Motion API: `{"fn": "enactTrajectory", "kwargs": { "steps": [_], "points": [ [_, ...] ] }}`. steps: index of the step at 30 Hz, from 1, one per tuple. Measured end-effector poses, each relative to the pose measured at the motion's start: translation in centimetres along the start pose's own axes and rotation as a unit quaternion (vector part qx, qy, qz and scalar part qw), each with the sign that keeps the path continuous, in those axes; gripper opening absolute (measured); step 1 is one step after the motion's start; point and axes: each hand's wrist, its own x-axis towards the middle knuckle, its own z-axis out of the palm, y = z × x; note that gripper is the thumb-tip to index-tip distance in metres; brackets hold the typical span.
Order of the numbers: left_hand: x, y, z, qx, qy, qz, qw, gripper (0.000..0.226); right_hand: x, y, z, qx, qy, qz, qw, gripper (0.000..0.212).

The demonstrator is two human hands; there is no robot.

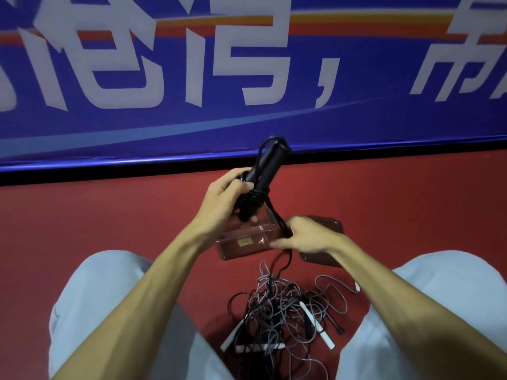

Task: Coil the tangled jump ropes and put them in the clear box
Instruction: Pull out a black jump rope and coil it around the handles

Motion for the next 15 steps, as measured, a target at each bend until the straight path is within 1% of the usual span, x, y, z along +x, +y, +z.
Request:
{"fn": "enactTrajectory", "kwargs": {
  "steps": [1,3,5,7,9,10,13,15],
  "points": [
    [0.1,0.0,-0.1,-0.020,0.009,0.003,1.000,0.027,0.3,0.4,0.5,-0.011,-0.014,-0.002,1.000,0.024],
    [0.3,0.1,-0.3,-0.043,0.036,0.012,0.998,0.024,0.5,0.8,1.1,0.013,-0.033,-0.009,0.999,0.020],
    [0.6,0.2,-0.5,-0.056,0.085,0.019,0.995,0.020,0.8,1.2,1.4,0.051,-0.007,-0.010,0.999,0.015],
    [0.8,0.2,-1.0,-0.063,0.144,0.023,0.987,0.015,0.9,1.6,1.4,0.091,0.018,-0.015,0.996,0.018],
    [1.3,-0.2,-2.0,-0.019,0.192,0.030,0.981,0.012,0.7,1.6,0.9,0.144,0.025,-0.015,0.989,0.024],
    [1.5,-0.6,-2.5,0.011,0.206,0.032,0.978,0.010,0.6,1.6,0.6,0.163,0.025,-0.018,0.986,0.023],
    [1.7,-1.6,-3.7,0.104,0.222,0.032,0.969,0.009,0.0,1.1,0.2,0.220,0.024,-0.042,0.974,0.008],
    [1.8,-2.0,-4.2,0.174,0.219,0.026,0.960,0.015,-0.3,0.5,0.0,0.253,0.043,-0.043,0.966,0.012]
  ]
}}
